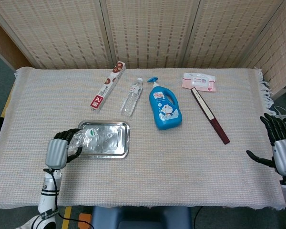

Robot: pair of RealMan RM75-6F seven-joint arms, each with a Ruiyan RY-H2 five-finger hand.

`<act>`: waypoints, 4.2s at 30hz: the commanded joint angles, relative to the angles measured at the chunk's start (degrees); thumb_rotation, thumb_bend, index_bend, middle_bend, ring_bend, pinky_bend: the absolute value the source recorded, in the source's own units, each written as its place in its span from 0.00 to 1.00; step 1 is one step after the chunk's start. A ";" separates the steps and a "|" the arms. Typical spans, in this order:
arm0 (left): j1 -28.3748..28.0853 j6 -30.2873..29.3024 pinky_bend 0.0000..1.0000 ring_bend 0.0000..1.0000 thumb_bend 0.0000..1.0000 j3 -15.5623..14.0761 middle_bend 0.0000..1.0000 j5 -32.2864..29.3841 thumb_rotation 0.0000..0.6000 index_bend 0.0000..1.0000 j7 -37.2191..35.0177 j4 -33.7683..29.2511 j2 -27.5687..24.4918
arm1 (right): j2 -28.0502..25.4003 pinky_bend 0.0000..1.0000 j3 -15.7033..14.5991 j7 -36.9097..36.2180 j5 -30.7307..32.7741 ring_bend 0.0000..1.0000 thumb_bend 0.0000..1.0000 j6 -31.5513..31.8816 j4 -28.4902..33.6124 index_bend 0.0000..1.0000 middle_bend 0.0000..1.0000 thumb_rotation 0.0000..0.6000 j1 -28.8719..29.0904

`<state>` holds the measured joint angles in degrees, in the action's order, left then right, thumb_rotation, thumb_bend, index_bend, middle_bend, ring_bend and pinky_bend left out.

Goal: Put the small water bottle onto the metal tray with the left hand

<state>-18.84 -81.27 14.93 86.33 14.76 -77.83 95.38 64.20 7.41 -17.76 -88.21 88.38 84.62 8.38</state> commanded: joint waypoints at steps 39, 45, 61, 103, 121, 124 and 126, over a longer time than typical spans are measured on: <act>-4.67 -2.52 0.48 0.50 0.44 2.10 0.67 -7.29 1.00 0.54 -23.24 5.03 1.19 | -0.20 0.03 -0.24 0.14 0.38 0.00 0.06 -0.70 0.53 0.06 0.00 1.00 0.01; -0.42 15.47 0.47 0.50 0.48 10.81 0.66 -25.82 1.00 0.53 -53.49 -23.37 -9.72 | -0.14 0.03 -0.18 -0.05 0.40 0.00 0.06 -0.65 0.45 0.06 0.00 1.00 0.02; -6.49 -7.23 0.47 0.50 0.48 -2.77 0.65 2.61 1.00 0.52 -8.46 15.41 0.72 | -0.28 0.03 -0.31 0.18 0.54 0.00 0.06 -1.15 0.68 0.06 0.00 1.00 0.09; -8.46 5.27 0.48 0.50 0.48 5.29 0.66 -16.92 1.00 0.53 -20.79 4.79 -4.12 | -0.42 0.03 -0.73 0.86 0.98 0.00 0.06 -2.88 1.28 0.06 0.00 1.00 0.41; -6.58 1.10 0.49 0.50 0.48 2.50 0.67 -16.10 1.00 0.53 -23.46 3.56 -0.67 | -0.28 0.03 -0.46 0.99 1.29 0.00 0.06 -2.69 1.32 0.06 0.00 1.00 0.39; -6.21 1.47 0.49 0.50 0.48 2.67 0.66 -17.69 1.00 0.53 -26.60 6.53 3.70 | -0.12 0.03 -0.62 1.08 1.43 0.00 0.06 -3.42 1.26 0.06 0.00 1.00 0.62; -6.92 1.36 0.49 0.50 0.48 2.88 0.66 -17.59 1.00 0.53 -26.92 9.30 6.62 | -0.30 0.03 -0.83 0.89 1.44 0.00 0.06 -4.10 1.40 0.06 0.00 1.00 0.80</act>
<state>-25.83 -80.03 17.98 69.60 -10.72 -71.31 99.04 63.97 6.69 -16.79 -86.79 84.47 85.96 9.08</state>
